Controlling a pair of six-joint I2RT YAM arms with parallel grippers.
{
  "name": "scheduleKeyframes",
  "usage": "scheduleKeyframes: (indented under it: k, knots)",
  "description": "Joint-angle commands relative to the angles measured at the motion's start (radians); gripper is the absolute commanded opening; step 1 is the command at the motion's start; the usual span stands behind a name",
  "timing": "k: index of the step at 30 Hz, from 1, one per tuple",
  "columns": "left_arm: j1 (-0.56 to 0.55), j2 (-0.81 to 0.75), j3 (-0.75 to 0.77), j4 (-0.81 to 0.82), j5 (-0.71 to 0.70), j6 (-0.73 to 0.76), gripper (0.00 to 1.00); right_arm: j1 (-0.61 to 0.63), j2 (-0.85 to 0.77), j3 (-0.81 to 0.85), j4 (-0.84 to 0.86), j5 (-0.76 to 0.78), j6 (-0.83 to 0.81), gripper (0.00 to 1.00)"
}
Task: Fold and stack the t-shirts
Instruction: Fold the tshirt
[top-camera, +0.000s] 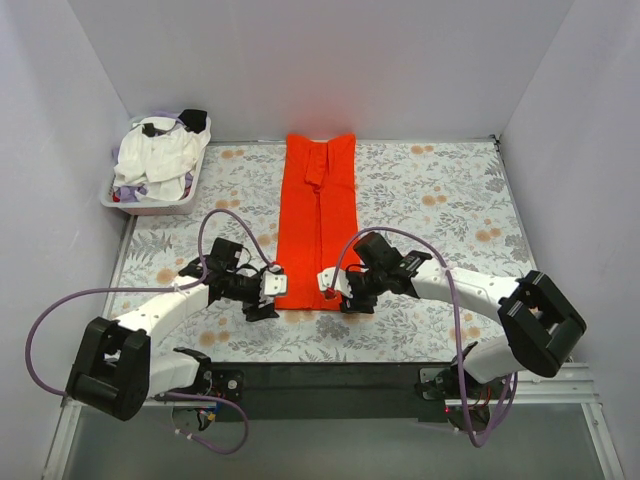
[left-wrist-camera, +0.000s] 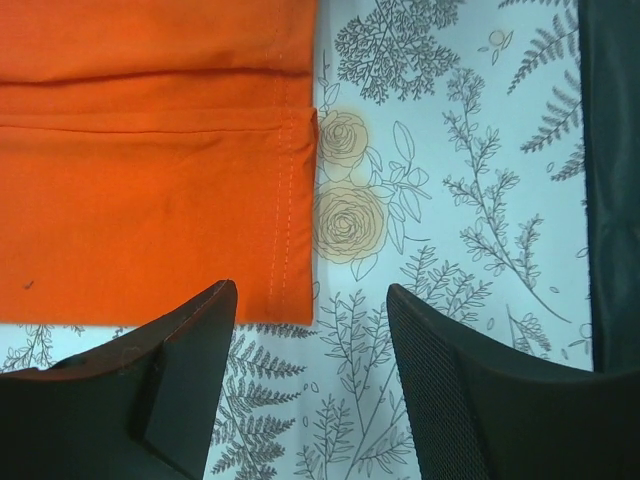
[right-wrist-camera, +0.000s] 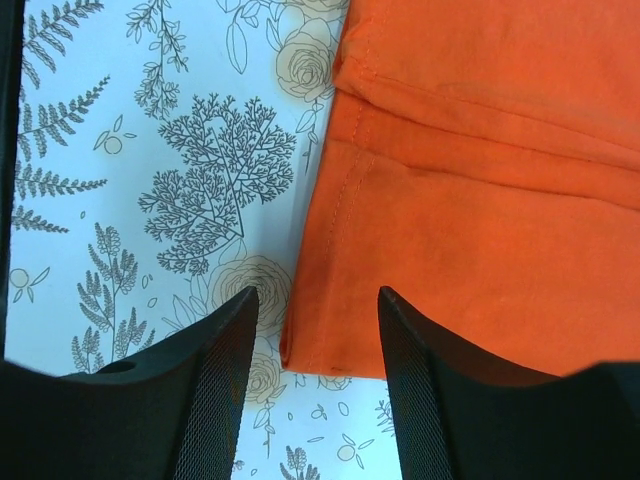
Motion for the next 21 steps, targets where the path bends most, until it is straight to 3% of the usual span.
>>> scheduleKeyframes:
  k: [1, 13, 19, 21]
  knots:
    - [-0.017, 0.025, -0.014, 0.096, -0.024, 0.084, 0.60, 0.013, 0.025, -0.012, 0.065, 0.007, -0.016, 0.57]
    - [-0.078, 0.157, -0.033, 0.215, -0.112, 0.095, 0.55, 0.022, 0.125, -0.060, 0.094, 0.064, -0.040, 0.54]
    - [-0.109, 0.185, -0.052, 0.214, -0.162, 0.142, 0.40, 0.026, 0.159, -0.072, 0.096, 0.082, -0.043, 0.34]
    - [-0.123, 0.186, -0.057, 0.205, -0.177, 0.144, 0.28, 0.033, 0.160, -0.078, 0.094, 0.099, -0.043, 0.27]
